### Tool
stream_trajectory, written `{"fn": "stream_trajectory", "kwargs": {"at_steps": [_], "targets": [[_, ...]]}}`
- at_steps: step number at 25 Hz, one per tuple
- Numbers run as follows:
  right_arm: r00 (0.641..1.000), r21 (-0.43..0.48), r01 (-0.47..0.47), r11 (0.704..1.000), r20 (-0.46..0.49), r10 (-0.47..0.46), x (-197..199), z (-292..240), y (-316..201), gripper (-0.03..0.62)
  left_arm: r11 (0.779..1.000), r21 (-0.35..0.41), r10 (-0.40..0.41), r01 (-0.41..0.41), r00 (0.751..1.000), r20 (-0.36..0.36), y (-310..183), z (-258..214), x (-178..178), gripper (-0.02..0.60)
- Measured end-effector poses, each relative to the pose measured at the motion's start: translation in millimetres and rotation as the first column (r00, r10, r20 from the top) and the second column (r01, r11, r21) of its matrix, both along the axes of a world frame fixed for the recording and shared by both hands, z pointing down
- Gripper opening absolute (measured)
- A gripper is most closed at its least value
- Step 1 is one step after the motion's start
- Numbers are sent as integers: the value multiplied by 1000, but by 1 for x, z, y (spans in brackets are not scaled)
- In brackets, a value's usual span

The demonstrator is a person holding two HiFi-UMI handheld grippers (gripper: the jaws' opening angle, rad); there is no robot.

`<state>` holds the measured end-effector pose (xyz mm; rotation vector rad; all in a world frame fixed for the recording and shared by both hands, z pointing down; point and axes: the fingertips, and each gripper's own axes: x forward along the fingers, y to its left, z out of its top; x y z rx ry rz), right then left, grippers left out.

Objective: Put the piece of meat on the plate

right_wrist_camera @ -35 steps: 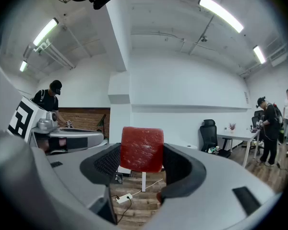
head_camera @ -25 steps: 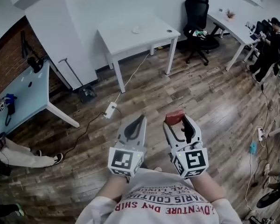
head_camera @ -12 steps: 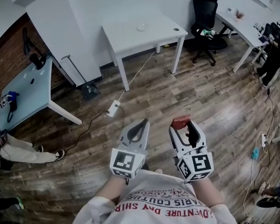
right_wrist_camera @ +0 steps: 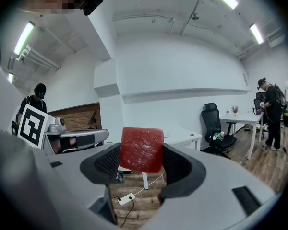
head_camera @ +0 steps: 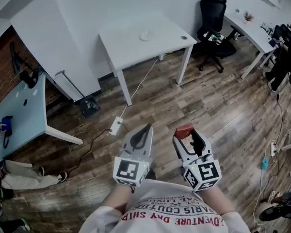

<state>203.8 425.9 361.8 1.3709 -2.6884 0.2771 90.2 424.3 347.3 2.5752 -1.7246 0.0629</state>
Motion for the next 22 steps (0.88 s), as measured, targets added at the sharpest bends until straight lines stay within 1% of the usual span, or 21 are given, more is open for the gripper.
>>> {"fn": "stream_trajectory", "kwargs": {"at_steps": [4,10,15,18,22], "targets": [[1000,-2,-19,1000,-13,19,-34,-9,-61,281,999,-20,38,-38,999,-15,-64,-2,-33,6],[998,10,-51,999,-32,52,-85,-17,-138,281,997,-21,79,-79,997,-12,-143,-11,-82,6],[996,-5,-83,997,-15,83,-114,-16,-186,280,995,-33,96,-97,995,-16,-188,-8,-113,6],[997,-29,-78,997,-19,77,-127,-8,-208,281,994,-56,95,-97,995,-29,-208,3,-126,6],[998,-47,-60,997,-22,59,-136,3,-239,281,992,-88,85,-89,995,-42,-236,18,-134,6]]}}
